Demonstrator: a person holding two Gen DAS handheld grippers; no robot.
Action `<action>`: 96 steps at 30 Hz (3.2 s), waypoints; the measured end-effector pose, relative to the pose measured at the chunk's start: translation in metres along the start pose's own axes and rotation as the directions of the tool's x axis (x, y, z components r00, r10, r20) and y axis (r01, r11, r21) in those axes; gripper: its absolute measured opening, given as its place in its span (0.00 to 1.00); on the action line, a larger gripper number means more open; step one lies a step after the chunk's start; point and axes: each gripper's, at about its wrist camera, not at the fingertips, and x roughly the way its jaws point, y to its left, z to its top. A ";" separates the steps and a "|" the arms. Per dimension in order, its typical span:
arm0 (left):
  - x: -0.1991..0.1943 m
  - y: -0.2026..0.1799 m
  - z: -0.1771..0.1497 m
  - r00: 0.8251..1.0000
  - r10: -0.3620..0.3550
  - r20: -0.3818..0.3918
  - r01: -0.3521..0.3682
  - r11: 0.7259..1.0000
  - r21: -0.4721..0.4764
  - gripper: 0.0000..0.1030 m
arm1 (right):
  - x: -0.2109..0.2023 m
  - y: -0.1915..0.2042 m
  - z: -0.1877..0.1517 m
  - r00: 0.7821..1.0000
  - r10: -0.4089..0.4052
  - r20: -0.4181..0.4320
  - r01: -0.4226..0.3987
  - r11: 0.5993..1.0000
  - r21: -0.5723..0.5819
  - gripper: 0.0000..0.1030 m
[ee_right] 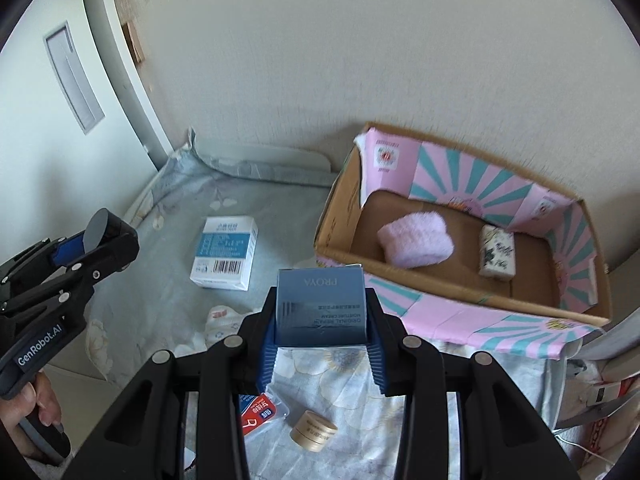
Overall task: Organize objects
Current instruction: 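Lift the black jar and blue box and carry them over the cardboard box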
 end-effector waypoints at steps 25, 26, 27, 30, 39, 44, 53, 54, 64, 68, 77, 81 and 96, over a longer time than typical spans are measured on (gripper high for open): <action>-0.025 -0.148 0.024 0.971 -0.239 -0.005 0.235 0.954 0.185 0.32 | -0.122 -0.110 -0.028 0.977 -0.170 0.128 0.138 0.964 0.228 0.34; -0.023 -0.151 0.022 0.970 -0.242 -0.013 0.240 0.953 0.184 0.32 | -0.124 -0.113 -0.031 0.977 -0.172 0.127 0.139 0.962 0.237 0.34; -0.024 -0.153 0.021 0.969 -0.245 -0.016 0.244 0.952 0.184 0.32 | -0.126 -0.115 -0.033 0.976 -0.176 0.127 0.142 0.960 0.242 0.34; -0.024 -0.160 0.019 0.967 -0.255 -0.024 0.255 0.949 0.187 0.32 | -0.131 -0.120 -0.040 0.974 -0.186 0.128 0.149 0.956 0.253 0.34; -0.030 -0.167 0.022 0.970 -0.244 -0.016 0.242 0.951 0.194 0.32 | -0.132 -0.127 -0.047 0.976 -0.178 0.128 0.139 0.954 0.265 0.34; -0.026 -0.167 0.028 0.970 -0.240 -0.030 0.241 0.950 0.198 0.32 | -0.131 -0.131 -0.045 0.977 -0.172 0.128 0.132 0.954 0.271 0.34; -0.012 -0.165 0.052 0.971 -0.236 -0.041 0.239 0.949 0.204 0.32 | -0.126 -0.143 -0.026 0.975 -0.178 0.134 0.134 0.949 0.284 0.34; -0.010 -0.165 0.056 0.971 -0.236 -0.043 0.240 0.949 0.205 0.32 | -0.125 -0.145 -0.024 0.975 -0.178 0.134 0.134 0.949 0.287 0.34; 0.035 -0.163 0.094 0.960 -0.264 -0.097 0.279 0.940 0.198 0.32 | -0.101 -0.162 0.018 0.976 -0.187 0.108 0.151 0.949 0.278 0.34; 0.063 -0.163 0.109 0.952 -0.272 -0.141 0.296 0.936 0.191 0.32 | -0.082 -0.170 0.041 0.979 -0.186 0.088 0.156 0.949 0.273 0.34; 0.133 -0.170 0.127 0.924 -0.275 -0.265 0.332 0.921 0.201 0.32 | -0.016 -0.193 0.074 0.988 -0.152 -0.034 0.156 0.953 0.260 0.34; 0.164 -0.176 0.121 0.910 -0.252 -0.329 0.336 0.913 0.230 0.32 | 0.012 -0.202 0.072 0.986 -0.140 -0.095 0.160 0.950 0.269 0.34; 0.207 -0.189 0.090 0.862 -0.225 -0.454 0.369 0.892 0.259 0.32 | 0.064 -0.219 0.048 0.966 -0.094 -0.241 0.164 0.942 0.293 0.34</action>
